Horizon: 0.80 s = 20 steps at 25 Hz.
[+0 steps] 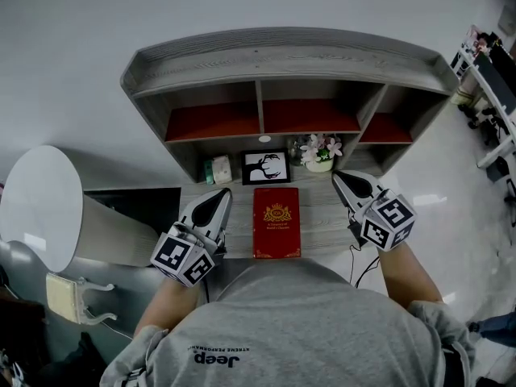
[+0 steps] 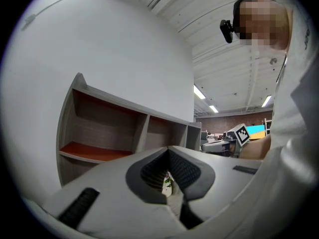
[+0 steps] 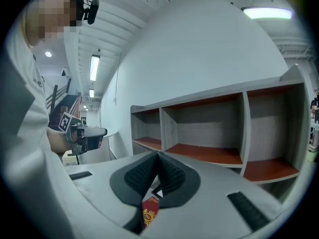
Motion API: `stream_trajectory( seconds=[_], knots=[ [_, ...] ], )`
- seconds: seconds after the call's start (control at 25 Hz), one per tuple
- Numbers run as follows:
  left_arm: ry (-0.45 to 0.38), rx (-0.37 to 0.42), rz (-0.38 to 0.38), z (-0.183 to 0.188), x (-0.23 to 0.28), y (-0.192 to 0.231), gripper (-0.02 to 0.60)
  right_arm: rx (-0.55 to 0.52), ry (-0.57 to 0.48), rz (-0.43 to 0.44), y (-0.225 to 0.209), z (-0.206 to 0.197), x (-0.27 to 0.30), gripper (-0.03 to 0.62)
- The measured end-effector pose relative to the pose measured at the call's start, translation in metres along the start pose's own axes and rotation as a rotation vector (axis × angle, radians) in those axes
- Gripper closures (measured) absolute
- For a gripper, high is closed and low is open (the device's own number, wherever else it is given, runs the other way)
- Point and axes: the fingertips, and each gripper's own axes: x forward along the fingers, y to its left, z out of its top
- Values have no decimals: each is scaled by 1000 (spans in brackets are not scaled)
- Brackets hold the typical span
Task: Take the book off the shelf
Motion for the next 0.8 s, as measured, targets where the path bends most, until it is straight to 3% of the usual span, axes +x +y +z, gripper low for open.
stream_trajectory(
  seconds=[0.8],
  knots=[
    [29,-16,-10,-9,3,-3,568,-7,18,18,4,-6,0,582]
  ],
)
